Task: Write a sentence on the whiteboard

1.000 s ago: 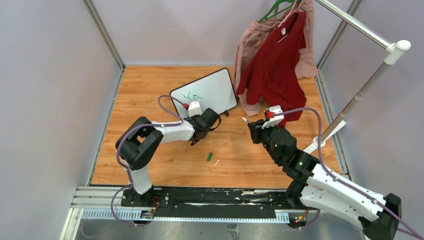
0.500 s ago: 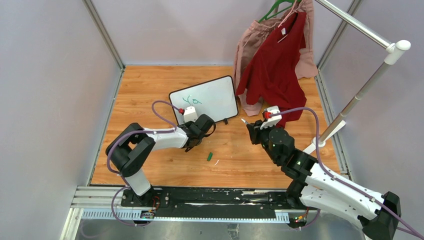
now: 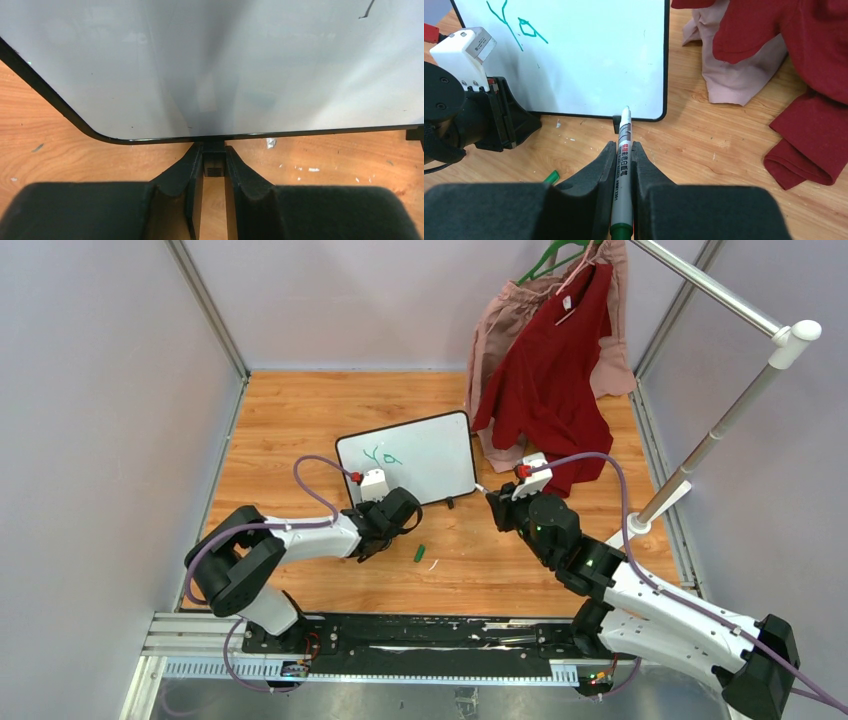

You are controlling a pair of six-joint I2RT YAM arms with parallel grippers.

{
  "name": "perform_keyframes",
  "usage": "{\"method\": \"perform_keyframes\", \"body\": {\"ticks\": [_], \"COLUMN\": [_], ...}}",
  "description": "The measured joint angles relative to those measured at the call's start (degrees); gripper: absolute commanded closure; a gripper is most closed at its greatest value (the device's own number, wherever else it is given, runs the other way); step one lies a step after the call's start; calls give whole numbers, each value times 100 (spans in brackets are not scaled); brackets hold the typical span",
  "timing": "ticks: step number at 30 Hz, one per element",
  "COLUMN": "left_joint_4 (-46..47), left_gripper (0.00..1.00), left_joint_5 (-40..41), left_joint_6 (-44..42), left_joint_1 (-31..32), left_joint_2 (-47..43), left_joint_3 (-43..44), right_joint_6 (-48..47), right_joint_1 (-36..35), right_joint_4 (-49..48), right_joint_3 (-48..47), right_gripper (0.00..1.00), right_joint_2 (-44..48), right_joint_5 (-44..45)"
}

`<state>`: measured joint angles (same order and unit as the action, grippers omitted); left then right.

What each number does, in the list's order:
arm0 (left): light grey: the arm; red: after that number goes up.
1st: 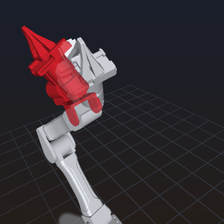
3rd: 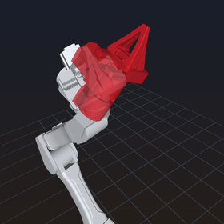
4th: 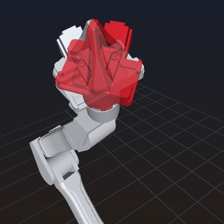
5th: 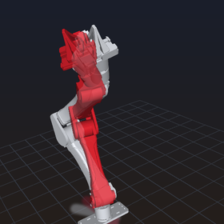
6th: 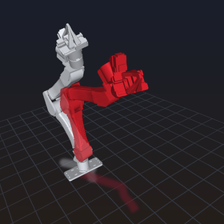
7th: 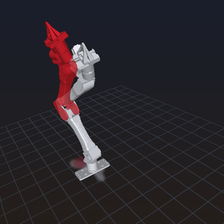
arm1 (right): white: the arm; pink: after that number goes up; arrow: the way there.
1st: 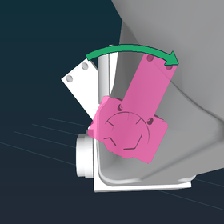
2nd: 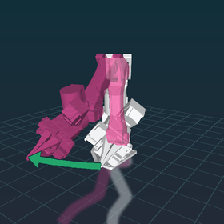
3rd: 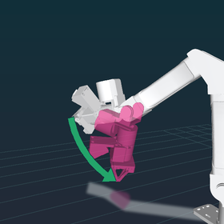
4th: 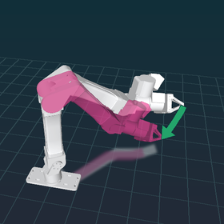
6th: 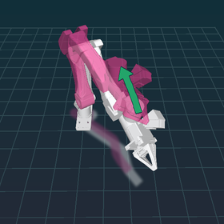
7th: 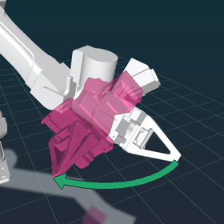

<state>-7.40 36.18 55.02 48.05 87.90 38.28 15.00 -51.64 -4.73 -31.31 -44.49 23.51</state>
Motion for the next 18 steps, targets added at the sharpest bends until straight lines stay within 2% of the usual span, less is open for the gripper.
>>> {"method": "perform_keyframes", "body": {"ticks": [9, 18], "left_joint_4": [-149, -688], "left_gripper": [100, 100], "left_joint_5": [-101, -74], "left_joint_6": [0, 579], "left_joint_1": [299, 846], "left_joint_2": [-227, -15], "left_joint_3": [-149, 214], "right_joint_6": [0, 4], "right_joint_1": [0, 0], "right_joint_4": [0, 66], "right_joint_3": [0, 0], "right_gripper": [100, 100], "right_joint_2": [-2, 164], "right_joint_5": [-116, -114]}}
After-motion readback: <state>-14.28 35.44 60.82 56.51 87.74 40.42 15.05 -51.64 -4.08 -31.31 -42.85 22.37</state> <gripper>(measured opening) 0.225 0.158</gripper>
